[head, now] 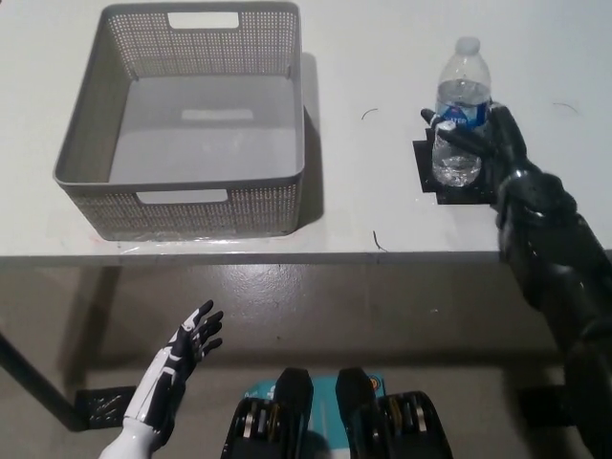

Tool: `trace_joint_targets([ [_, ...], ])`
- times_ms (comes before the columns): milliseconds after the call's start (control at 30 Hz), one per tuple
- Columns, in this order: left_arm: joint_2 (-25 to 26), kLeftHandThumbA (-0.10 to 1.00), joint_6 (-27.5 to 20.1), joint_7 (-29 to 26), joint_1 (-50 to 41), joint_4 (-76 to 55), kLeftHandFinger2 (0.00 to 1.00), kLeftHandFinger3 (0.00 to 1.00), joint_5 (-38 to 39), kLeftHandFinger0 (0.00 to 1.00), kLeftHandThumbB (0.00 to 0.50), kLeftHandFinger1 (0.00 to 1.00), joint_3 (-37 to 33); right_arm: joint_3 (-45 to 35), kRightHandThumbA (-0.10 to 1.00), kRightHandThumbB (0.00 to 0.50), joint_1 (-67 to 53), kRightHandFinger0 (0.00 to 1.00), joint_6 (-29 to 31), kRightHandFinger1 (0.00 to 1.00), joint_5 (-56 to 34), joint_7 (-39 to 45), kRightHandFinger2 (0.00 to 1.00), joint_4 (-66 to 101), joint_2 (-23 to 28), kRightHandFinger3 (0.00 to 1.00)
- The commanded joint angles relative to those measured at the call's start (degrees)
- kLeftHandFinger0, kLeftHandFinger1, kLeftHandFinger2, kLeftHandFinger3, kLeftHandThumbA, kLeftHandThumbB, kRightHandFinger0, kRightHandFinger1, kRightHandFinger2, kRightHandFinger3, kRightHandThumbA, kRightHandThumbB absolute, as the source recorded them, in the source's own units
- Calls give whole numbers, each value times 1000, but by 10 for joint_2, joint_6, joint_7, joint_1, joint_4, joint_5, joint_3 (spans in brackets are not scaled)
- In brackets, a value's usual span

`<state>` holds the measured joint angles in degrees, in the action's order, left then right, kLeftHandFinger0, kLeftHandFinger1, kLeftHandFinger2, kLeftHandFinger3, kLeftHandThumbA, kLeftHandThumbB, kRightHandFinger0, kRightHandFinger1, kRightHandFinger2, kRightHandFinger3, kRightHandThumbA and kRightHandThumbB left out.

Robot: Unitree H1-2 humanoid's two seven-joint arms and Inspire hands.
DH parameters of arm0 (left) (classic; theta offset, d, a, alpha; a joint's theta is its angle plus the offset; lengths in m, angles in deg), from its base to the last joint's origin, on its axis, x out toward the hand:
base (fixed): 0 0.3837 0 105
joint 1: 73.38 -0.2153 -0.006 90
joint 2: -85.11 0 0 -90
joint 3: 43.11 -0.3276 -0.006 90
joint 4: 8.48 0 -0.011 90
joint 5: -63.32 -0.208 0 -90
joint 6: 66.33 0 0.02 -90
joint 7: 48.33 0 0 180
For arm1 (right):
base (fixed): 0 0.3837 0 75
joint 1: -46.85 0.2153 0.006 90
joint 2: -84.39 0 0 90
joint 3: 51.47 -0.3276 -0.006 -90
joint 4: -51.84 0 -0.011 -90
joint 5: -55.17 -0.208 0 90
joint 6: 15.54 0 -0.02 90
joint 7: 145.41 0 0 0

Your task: Use the right hand to pick up a water botttle and place it into a container on the left side

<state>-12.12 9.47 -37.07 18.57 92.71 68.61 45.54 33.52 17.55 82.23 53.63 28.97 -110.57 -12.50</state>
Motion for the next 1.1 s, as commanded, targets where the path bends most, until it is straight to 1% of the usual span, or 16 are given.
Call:
trace_joint_targets([
  [0,8,1000,-9,13,8,-19,1000,1000,13,1000,166,1000,1,15,-100,141,105,0,84,59,37,-158,457,-30,-18,393],
  [100,10,1000,-10,16,5,-20,1000,1000,14,1000,165,1000,0,19,-100,128,105,0,88,105,40,-164,525,-29,-23,531],
  [167,10,1000,-8,14,2,-24,1000,1000,13,1000,174,1000,-1,19,-100,119,105,0,93,101,40,-169,521,-24,-27,547],
  [200,11,1000,-8,16,2,-24,1000,1000,15,1000,174,1000,-1,21,-100,128,104,0,98,114,43,-171,537,-22,-27,638],
  [233,11,1000,-6,18,2,-25,1000,1000,19,1000,174,1000,0,24,-100,126,104,0,105,116,47,-172,514,-15,-28,648],
  [267,12,1000,-6,18,1,-25,1000,1000,19,1000,177,1000,0,26,-100,122,103,0,111,103,49,-171,479,-5,-29,454],
  [300,11,1000,-6,17,0,-25,1000,1000,17,1000,178,1000,-1,27,-100,122,103,0,115,106,49,-171,481,1,-30,426],
  [367,12,1000,-14,16,3,-19,1000,1000,14,1000,175,1000,1,30,-100,106,109,0,119,200,51,-169,607,27,-37,523],
  [433,12,1000,-15,16,4,-19,1000,1000,12,1000,172,1000,1,35,-100,110,116,0,116,248,55,-165,635,58,-46,611],
  [600,10,1000,-21,13,4,-15,1000,1000,2,1000,163,1000,-2,55,-100,104,127,0,103,244,76,-174,605,151,-79,534],
  [700,9,1000,-15,10,4,-18,1000,1000,1,1000,212,1000,-2,62,-100,121,140,0,96,235,80,-173,597,182,-109,562],
  [833,12,1000,-15,7,5,-20,1000,1000,-12,1000,224,1000,-5,69,-100,130,157,0,91,223,87,-180,620,191,-140,633],
  [867,13,1000,-11,7,5,-21,1000,1000,-14,1000,237,1000,-4,76,-100,131,170,5,94,263,92,-183,646,171,-155,647],
  [900,13,1000,-10,6,6,-21,1000,1000,-15,1000,240,1000,-5,76,-100,127,172,0,93,232,91,-182,580,168,-158,559],
  [933,15,1000,-15,9,7,-20,1000,1000,-15,1000,233,1000,-5,80,-100,119,180,0,104,195,90,-178,565,146,-168,542],
  [1067,16,1000,-13,7,5,-28,1000,1000,-19,1000,227,1000,-5,83,-100,116,191,0,112,221,87,-192,663,97,-199,628],
])
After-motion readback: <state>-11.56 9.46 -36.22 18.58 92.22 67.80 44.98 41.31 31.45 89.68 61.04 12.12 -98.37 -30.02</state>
